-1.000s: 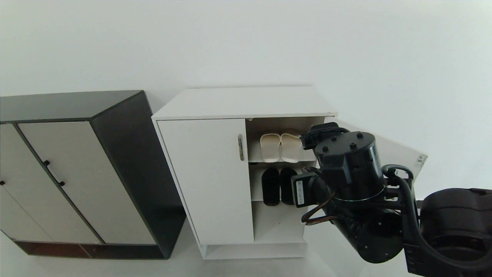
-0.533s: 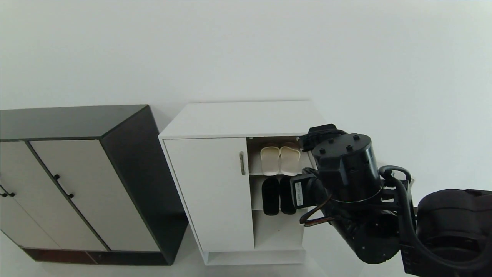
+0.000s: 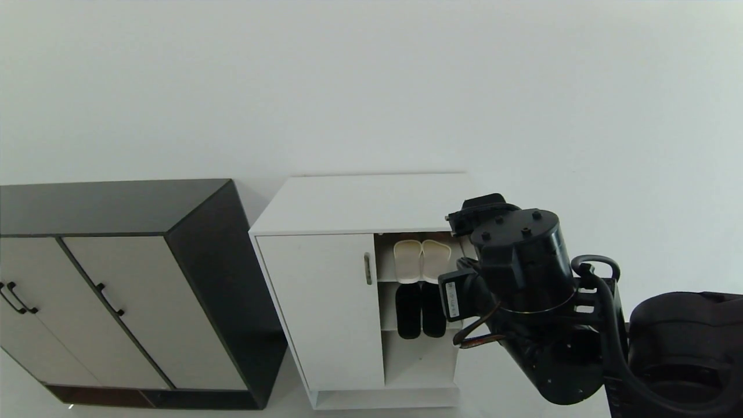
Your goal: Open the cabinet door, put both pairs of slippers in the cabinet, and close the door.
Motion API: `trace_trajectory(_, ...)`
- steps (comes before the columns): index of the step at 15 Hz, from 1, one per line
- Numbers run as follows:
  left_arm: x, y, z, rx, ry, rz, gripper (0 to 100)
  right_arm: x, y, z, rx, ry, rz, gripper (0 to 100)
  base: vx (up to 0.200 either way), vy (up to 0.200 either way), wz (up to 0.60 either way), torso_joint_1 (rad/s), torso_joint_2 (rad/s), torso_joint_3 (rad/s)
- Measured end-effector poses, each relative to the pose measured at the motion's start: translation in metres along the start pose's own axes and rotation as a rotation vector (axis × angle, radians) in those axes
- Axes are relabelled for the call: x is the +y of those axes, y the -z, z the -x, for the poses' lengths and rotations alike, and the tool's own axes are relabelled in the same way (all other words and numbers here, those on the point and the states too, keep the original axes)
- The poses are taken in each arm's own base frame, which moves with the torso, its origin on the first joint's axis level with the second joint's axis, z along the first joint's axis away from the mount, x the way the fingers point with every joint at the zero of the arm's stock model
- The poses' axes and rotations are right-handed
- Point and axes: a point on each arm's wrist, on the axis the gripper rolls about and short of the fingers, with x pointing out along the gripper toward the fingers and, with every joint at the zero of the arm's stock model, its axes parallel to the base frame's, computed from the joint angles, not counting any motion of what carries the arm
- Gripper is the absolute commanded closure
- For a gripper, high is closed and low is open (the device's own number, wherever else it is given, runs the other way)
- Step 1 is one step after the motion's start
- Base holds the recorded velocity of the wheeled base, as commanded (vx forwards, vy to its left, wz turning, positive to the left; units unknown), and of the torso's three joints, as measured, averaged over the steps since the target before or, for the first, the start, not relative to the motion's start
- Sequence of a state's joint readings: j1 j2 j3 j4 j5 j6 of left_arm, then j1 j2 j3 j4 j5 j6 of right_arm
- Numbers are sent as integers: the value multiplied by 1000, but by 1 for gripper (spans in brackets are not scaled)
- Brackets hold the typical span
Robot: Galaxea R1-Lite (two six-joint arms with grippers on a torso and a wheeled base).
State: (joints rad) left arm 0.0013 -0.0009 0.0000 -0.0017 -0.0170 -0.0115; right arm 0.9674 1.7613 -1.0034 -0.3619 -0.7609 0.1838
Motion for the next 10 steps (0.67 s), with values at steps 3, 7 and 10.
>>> trace_trajectory(3,0,0,0,0,0,0,100,0,2,-1,3,1,6,100,0,0,-200,10,-24,-15)
trace_trajectory(7,0,0,0,1,1,0,100,2,2,-1,3,-1,18,100,0,0,-600,2,-2,-1)
trace_trajectory(10,0,0,0,0,0,0,100,-1,1,-3,4,10,24,100,0,0,-400,6,2,0)
